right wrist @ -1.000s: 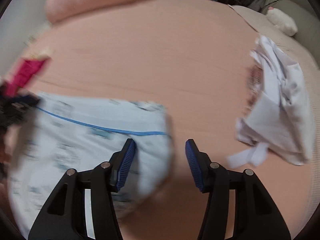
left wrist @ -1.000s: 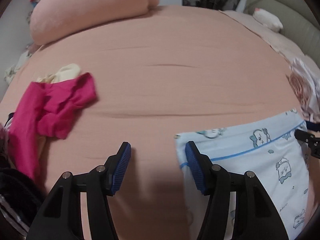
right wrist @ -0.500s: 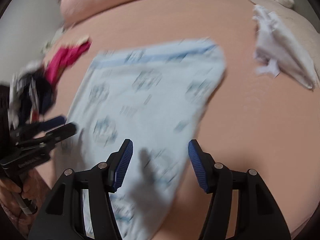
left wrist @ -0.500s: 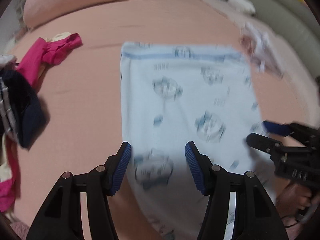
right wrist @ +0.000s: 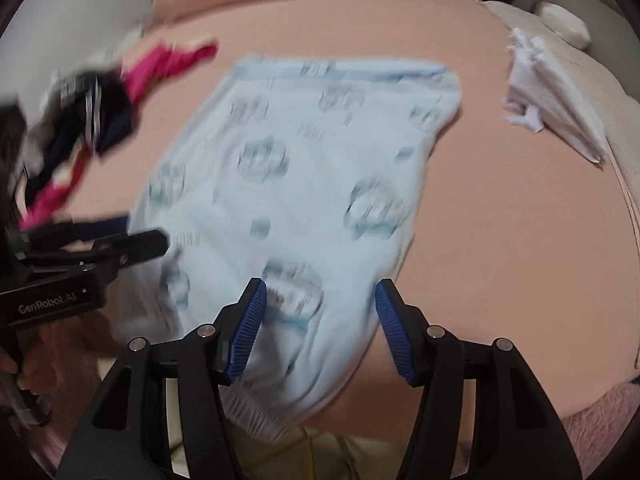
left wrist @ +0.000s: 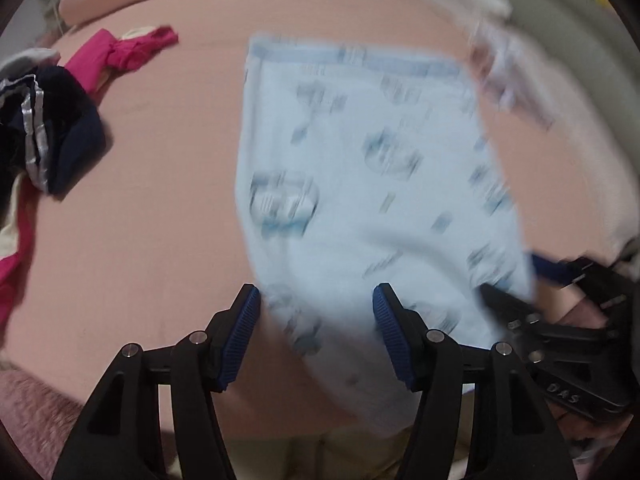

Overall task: Fold clothes
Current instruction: 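Move both open grippers back to the elastic cuffs, then grasp the elastic cuffs with both grippers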

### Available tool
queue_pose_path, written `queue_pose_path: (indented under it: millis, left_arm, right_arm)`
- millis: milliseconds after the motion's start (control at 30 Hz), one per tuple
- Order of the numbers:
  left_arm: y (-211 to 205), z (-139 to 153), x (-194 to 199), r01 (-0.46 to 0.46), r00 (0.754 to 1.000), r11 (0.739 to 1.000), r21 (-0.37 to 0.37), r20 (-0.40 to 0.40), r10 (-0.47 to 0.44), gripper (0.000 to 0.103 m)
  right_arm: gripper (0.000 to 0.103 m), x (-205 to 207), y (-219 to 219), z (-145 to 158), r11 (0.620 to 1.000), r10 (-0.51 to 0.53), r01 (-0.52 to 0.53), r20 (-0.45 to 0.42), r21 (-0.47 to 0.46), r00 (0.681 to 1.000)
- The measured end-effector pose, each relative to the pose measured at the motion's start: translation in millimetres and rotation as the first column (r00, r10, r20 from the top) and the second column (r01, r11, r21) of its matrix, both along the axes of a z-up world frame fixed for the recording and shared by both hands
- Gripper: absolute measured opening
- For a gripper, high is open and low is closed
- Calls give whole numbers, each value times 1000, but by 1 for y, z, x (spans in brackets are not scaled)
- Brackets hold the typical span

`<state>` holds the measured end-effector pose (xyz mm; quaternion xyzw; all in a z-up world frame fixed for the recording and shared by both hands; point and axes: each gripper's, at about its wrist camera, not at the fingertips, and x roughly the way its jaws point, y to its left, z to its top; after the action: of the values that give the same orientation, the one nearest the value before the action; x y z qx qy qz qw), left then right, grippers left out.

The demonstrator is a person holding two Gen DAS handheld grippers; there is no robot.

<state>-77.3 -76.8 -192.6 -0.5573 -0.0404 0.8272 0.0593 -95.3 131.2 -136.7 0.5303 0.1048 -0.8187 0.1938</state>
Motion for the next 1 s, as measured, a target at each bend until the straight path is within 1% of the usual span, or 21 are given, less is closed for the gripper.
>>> queue_pose_path:
  millis: [33,67,100,133,200,233,300,367,433,500,567,600,633,667,733,767,800,833,900,933,1000]
  left_arm:
    - [0,-3,3,7,1000,1000,-25,14,-6,63]
    - [-1,-5,7,14,999,999,-44,31,-13,63]
    - [-5,-5,11,22,999,999,-47,51,-20,63]
    - [-8,-3,14,25,998,999,-45,57,-22,64]
    - [-17,1,20,9,998,1000,-25,58,-8,64]
    - [-21,4,23,-10,999,1000,1,50,9,64]
    - [-30,7,29,-44,998,997,60,35,42,63]
    - [-38,5,35,-64,998,983,172,32,60,62]
    - [-42,2,40,-94,995,952,290,58,80,62]
    - [-43,-2,47,-122,992,910,395,82,97,62]
    - [-45,-7,53,-134,990,873,468,105,96,62]
    - [-43,-10,54,-141,989,861,488,110,100,62]
    - [-41,-13,55,-148,988,850,505,111,107,62]
    - [-42,-15,56,-154,987,831,535,115,110,62]
    - [-43,-20,52,-170,985,772,612,130,114,60]
    - [-44,-22,50,-180,983,739,650,137,120,59]
    - [-44,-22,50,-185,983,723,666,138,124,57]
    - [-44,-21,50,-181,983,724,665,133,124,57]
    - [-38,-23,48,-178,984,746,642,137,117,54]
    - [-34,-25,47,-177,984,756,630,140,113,52]
    - [-30,-25,47,-172,985,767,618,134,112,47]
  right_arm:
    - [58,8,4,-3,1000,6,-6,5,26,1000]
    - [58,14,10,-1,1000,8,-8,-1,23,1000]
    - [58,18,14,1,999,7,-6,-11,41,1000]
    - [58,23,18,4,997,17,-14,-34,76,999]
    - [60,37,25,13,994,51,-42,-86,104,995]
    - [60,41,31,16,994,50,-42,-87,96,995]
    - [61,42,37,16,999,16,-14,-52,37,999]
    - [61,38,33,10,999,-18,18,-13,-28,1000]
    - [61,33,33,7,994,-32,35,36,-99,999]
    - [61,35,37,7,986,-35,47,77,-159,996]
    - [62,36,41,7,973,-29,52,104,-227,994]
    - [64,39,44,8,966,-33,63,124,-249,992]
    - [65,43,49,8,960,-38,77,147,-268,988]
    - [65,43,49,5,960,-38,82,165,-267,986]
    - [65,41,45,-5,962,-33,84,194,-260,981]
    - [62,40,45,-6,961,-31,82,192,-263,981]
    - [46,39,45,-5,954,-21,78,197,-288,980]
    - [40,39,45,-3,945,-9,75,204,-319,979]
    - [39,38,45,-1,930,4,73,209,-361,978]
    - [39,37,44,-2,933,-1,75,206,-351,978]
    - [39,36,43,-5,939,-8,82,218,-334,976]
